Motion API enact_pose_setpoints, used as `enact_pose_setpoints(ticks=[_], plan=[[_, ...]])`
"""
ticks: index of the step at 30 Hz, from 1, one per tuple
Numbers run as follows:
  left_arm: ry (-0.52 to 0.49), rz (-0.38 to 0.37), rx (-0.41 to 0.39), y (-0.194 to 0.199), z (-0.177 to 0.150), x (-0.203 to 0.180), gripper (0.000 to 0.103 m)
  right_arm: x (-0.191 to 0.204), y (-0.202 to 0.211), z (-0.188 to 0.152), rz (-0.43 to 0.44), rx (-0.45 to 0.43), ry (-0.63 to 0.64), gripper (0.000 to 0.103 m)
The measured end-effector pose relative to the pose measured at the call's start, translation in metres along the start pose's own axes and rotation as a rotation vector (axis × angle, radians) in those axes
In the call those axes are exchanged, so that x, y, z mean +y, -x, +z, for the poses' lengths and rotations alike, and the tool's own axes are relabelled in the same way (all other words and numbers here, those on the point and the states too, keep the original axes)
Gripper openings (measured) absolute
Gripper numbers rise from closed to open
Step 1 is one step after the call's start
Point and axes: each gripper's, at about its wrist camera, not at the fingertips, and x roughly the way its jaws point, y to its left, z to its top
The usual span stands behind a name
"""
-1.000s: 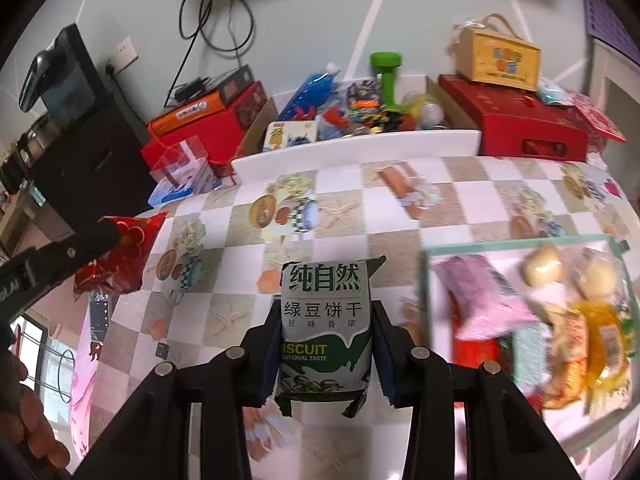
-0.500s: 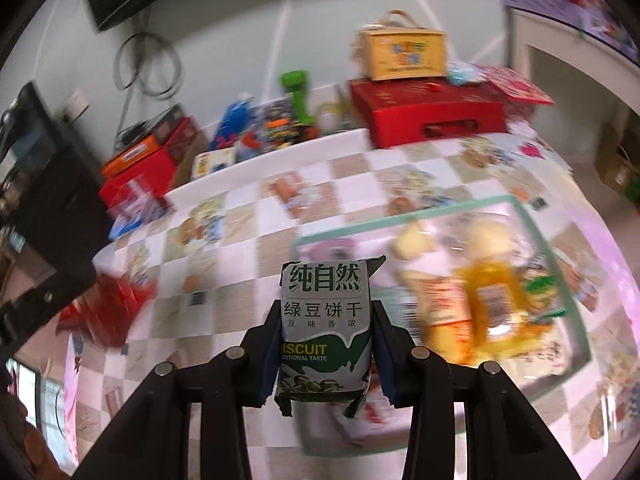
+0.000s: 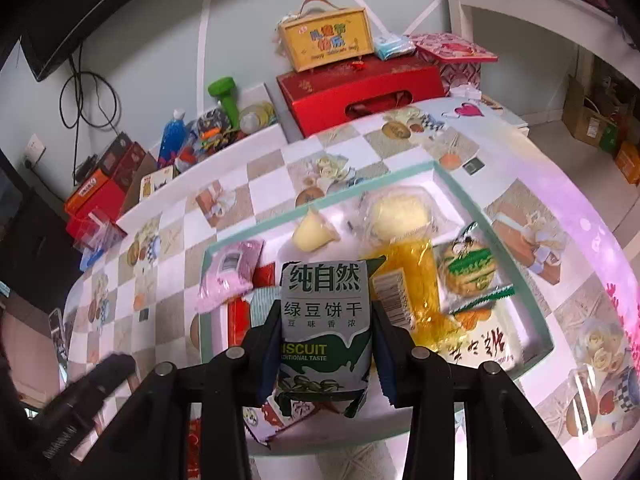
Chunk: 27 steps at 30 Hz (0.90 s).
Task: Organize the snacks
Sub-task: 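Lift and carry the red packet and biscuit box over the tray, then lower the red packet and biscuit box into the tray and open both tools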
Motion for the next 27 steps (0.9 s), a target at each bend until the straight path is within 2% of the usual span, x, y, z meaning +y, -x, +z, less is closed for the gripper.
enact_pose_setpoints(ticks=[4,5,7,8,12,19,27], plan=[[0.06,0.041,0.047,-0.005,-0.024,0.017,0.041,0.001,-0.001,-0.017,0.006,0.038,0.016,0.043],[0.073,0.04,0.056,-0.005,-0.029,0.019,0.044,0.002,0.0,-0.021,0.008,0.045,0.019,0.043],[0.085,0.041,0.073,-0.002,-0.041,0.02,0.06,0.001,0.003,-0.029,0.009,0.049,0.02,0.043],[0.083,0.043,0.078,-0.001,-0.045,0.019,0.061,0.001,0.006,-0.031,0.01,0.047,0.021,0.043],[0.075,0.056,0.118,-0.002,-0.061,0.013,0.062,0.001,0.016,-0.043,0.021,0.045,0.032,0.043],[0.099,0.063,0.188,-0.027,-0.079,0.014,0.062,-0.004,0.016,-0.055,0.035,0.068,0.029,0.043],[0.118,0.035,0.153,-0.028,-0.08,0.018,0.055,-0.01,0.001,-0.056,0.043,0.098,0.015,0.043]])
